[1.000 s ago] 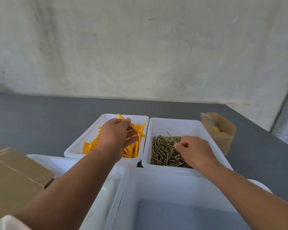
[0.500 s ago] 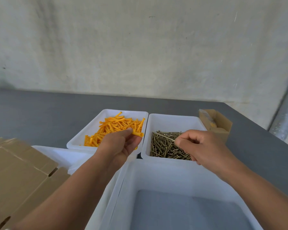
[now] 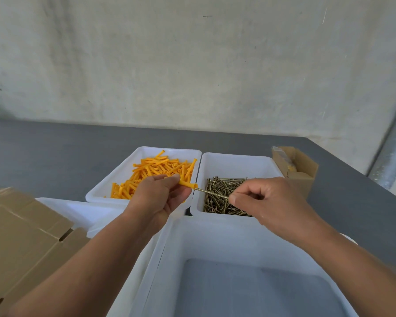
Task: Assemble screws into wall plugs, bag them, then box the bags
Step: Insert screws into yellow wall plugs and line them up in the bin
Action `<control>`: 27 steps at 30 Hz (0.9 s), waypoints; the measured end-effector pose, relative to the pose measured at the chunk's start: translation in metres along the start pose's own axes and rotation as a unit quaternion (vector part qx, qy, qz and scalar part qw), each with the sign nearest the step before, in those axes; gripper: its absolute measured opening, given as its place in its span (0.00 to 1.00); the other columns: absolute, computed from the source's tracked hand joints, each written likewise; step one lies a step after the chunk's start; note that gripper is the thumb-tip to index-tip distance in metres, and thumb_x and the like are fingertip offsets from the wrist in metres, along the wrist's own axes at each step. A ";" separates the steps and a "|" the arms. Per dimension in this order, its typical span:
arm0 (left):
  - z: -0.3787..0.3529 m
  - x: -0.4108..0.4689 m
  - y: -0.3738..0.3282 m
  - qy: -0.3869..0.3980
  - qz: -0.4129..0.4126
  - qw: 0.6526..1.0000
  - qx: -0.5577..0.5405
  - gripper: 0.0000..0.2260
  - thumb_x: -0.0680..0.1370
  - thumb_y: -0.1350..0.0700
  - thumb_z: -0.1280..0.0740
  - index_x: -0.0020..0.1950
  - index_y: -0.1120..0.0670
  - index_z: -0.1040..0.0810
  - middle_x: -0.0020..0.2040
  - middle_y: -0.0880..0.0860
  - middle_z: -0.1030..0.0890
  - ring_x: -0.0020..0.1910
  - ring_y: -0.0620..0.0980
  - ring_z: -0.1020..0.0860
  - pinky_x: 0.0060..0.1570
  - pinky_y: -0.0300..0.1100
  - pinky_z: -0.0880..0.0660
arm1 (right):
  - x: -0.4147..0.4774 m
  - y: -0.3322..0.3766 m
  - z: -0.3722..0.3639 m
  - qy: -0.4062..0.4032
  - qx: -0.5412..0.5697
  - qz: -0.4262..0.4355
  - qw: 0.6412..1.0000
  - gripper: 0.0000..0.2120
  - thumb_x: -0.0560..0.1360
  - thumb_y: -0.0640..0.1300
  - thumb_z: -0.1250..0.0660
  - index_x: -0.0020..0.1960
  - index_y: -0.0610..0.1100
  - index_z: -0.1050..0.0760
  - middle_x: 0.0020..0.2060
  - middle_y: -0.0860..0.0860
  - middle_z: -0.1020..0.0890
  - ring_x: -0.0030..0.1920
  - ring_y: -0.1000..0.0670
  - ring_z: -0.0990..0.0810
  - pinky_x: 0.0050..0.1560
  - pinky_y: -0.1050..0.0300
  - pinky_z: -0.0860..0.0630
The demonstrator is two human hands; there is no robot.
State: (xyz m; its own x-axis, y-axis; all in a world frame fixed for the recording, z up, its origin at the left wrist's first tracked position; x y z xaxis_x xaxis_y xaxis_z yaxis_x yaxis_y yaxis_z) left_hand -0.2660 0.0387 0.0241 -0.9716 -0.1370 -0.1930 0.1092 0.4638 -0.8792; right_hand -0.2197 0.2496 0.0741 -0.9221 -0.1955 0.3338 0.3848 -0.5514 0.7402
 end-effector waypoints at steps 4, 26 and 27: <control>-0.002 -0.001 0.001 0.009 -0.004 1.000 0.004 0.11 0.79 0.65 0.35 0.60 0.66 0.25 0.33 0.55 0.17 0.30 0.47 0.18 0.29 0.38 0.22 | 0.000 -0.001 0.000 -0.010 -0.025 -0.005 1.000 0.11 0.74 0.48 0.29 0.32 0.53 0.20 0.25 0.60 0.22 0.27 0.61 0.26 0.28 0.72 0.33; -0.006 -0.004 0.002 0.005 -0.032 0.998 0.049 0.12 0.76 0.66 0.31 0.53 0.59 0.31 0.42 0.62 0.18 0.34 0.53 0.16 0.32 0.42 0.20 | 0.000 -0.016 -0.003 0.030 -0.062 -0.061 0.996 0.09 0.75 0.50 0.31 0.37 0.51 0.20 0.29 0.59 0.20 0.27 0.62 0.24 0.27 0.72 0.31; -0.007 -0.005 0.002 0.008 -0.032 0.998 0.054 0.11 0.76 0.66 0.31 0.52 0.59 0.31 0.43 0.62 0.18 0.34 0.53 0.16 0.32 0.42 0.20 | 0.000 -0.016 -0.004 0.034 -0.064 -0.061 0.995 0.08 0.75 0.50 0.31 0.38 0.52 0.19 0.31 0.58 0.19 0.27 0.62 0.24 0.27 0.72 0.31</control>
State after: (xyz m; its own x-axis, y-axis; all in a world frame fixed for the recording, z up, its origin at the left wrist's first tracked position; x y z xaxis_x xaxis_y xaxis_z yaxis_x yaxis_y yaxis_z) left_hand -0.2622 0.0468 0.0263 -0.9806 -0.1483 -0.1281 0.0676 0.3571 -0.9316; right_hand -0.2257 0.2553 0.0597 -0.9641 -0.1720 0.2023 0.2649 -0.6725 0.6911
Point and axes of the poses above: each hand's wrist, its own x-axis towards the middle knuckle, its own z-axis out of the back of the hand, y = z × x, the point moved 6 cm from there along x, towards the middle knuckle
